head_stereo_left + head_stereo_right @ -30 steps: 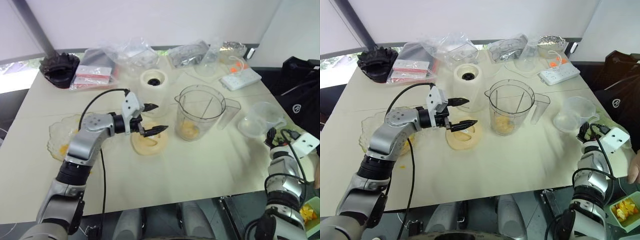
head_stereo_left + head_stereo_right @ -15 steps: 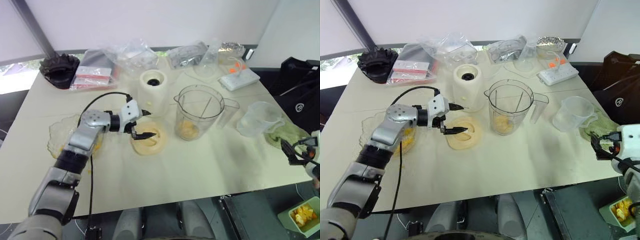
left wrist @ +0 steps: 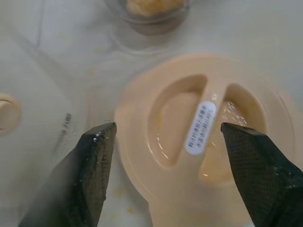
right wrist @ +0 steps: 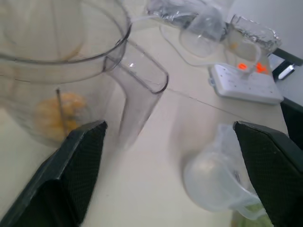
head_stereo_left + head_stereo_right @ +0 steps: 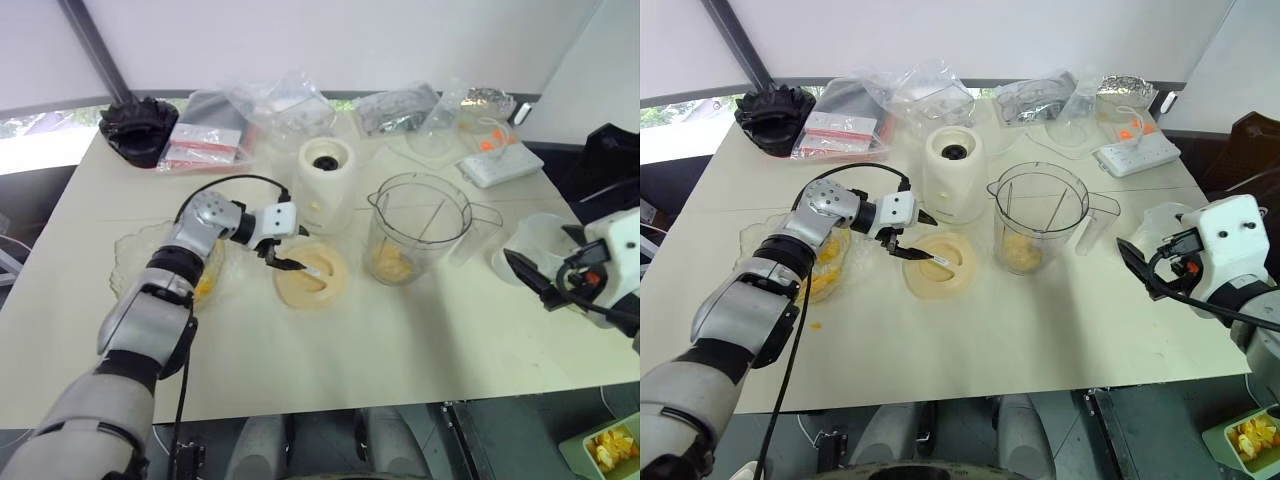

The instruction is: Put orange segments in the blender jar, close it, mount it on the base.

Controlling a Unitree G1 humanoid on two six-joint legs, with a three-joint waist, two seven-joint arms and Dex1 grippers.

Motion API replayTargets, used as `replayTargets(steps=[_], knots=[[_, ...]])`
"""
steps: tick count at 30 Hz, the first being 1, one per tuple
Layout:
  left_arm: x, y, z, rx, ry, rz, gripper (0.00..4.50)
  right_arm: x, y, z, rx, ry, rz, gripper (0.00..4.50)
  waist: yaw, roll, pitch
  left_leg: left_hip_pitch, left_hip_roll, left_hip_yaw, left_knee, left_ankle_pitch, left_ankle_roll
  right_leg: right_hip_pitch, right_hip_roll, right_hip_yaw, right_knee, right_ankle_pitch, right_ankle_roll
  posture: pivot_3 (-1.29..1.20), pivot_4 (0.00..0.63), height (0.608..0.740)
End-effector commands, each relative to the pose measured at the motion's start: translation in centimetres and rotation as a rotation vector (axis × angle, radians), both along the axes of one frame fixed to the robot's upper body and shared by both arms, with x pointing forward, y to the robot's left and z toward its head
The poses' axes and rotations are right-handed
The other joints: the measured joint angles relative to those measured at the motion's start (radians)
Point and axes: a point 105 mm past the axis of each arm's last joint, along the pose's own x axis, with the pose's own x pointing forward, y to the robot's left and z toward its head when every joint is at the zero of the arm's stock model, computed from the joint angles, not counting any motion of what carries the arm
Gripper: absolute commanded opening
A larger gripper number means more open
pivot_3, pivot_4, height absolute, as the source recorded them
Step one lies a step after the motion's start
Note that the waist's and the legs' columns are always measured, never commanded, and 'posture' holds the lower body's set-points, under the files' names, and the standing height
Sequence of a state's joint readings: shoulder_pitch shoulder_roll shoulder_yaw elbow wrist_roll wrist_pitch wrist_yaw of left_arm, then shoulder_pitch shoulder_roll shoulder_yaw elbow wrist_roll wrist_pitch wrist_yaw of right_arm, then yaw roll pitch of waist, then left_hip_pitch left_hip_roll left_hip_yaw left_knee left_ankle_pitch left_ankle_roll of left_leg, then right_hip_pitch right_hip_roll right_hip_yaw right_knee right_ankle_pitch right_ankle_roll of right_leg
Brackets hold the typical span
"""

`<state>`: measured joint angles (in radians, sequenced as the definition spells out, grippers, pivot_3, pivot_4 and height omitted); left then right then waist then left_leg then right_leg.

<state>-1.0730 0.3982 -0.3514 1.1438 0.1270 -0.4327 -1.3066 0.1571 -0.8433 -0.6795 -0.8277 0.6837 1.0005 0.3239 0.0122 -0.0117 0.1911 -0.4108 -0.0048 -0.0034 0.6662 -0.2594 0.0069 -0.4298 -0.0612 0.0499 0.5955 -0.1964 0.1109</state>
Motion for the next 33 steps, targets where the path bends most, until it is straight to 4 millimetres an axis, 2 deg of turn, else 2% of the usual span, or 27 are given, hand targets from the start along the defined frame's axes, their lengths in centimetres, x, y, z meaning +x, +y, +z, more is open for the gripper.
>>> replayTargets(steps=[1,11,14,16,18,19,20,25,33], knots=[[0.2,-1.0,0.2,0.041,-0.030,-0.043,3.68,-0.7,0.3,1.0,-0.013,-0.043,-0.008,4.45,0.001,0.000,0.000,0.000,0.000,0.000,0.000,0.000,0.000,0.000,0.000,0.000,0.000,0.000,0.000,0.00,0.150,0.740],[0.3,-2.0,-1.6,0.140,-0.054,-0.052,3.68,-1.5,0.4,1.4,-0.021,-0.067,-0.046,4.45,-0.001,-0.001,0.000,0.000,0.000,0.000,0.001,0.000,0.000,0.000,0.000,0.000,0.001,0.000,0.000,0.00,0.150,0.740],[0.2,-2.3,-2.1,0.161,-0.034,-0.047,2.82,-1.6,0.2,1.6,-0.029,-0.077,-0.066,4.45,0.000,-0.001,0.000,0.000,0.000,-0.001,0.001,0.000,0.000,0.000,0.001,0.000,0.001,0.000,0.000,0.00,0.150,0.740],[0.0,-2.5,-2.6,0.177,-0.013,-0.047,1.88,-1.6,0.0,1.8,-0.031,-0.090,-0.084,4.45,0.000,-0.002,0.000,0.000,0.000,0.000,0.001,0.000,0.000,0.001,0.001,0.000,0.001,0.001,0.001,0.00,0.150,0.740],[-0.1,-2.7,-3.0,0.191,0.016,-0.043,0.68,-1.5,-0.1,2.0,-0.031,-0.096,-0.095,4.45,0.001,-0.002,0.000,0.001,0.000,0.000,0.001,0.000,0.000,0.001,0.000,0.000,0.001,0.001,0.001,0.00,0.150,0.740],[-0.2,-2.9,-3.3,0.198,0.034,-0.035,0.37,-1.5,-0.2,2.0,-0.029,-0.096,-0.096,4.45,0.001,-0.002,-0.001,0.001,0.000,0.000,0.001,0.000,0.000,0.001,0.001,0.000,0.001,0.001,0.001,0.00,0.150,0.740],[-0.2,-3.0,-3.4,0.203,0.044,-0.030,0.24,-1.5,-0.1,1.9,-0.027,-0.095,-0.096,4.45,0.001,-0.002,-0.001,0.001,0.000,-0.001,0.001,0.000,0.000,0.002,0.000,0.000,0.001,0.000,0.001,0.00,0.150,0.740],[-0.2,-3.3,-3.7,0.215,0.060,-0.009,0.25,-1.1,0.9,0.7,0.023,-0.067,-0.069,4.45,0.001,-0.002,-0.002,0.002,0.000,-0.001,0.001,0.000,0.000,0.003,0.000,0.000,0.001,0.000,0.000,0.00,0.150,0.740],[0.4,-3.6,-1.2,0.039,0.065,0.022,0.25,0.7,3.8,-2.3,0.085,-0.019,-0.013,4.45,-0.001,-0.003,-0.003,0.002,0.000,-0.001,0.002,0.000,0.000,0.003,0.000,0.000,0.001,0.001,0.000,0.00,0.150,0.740]])
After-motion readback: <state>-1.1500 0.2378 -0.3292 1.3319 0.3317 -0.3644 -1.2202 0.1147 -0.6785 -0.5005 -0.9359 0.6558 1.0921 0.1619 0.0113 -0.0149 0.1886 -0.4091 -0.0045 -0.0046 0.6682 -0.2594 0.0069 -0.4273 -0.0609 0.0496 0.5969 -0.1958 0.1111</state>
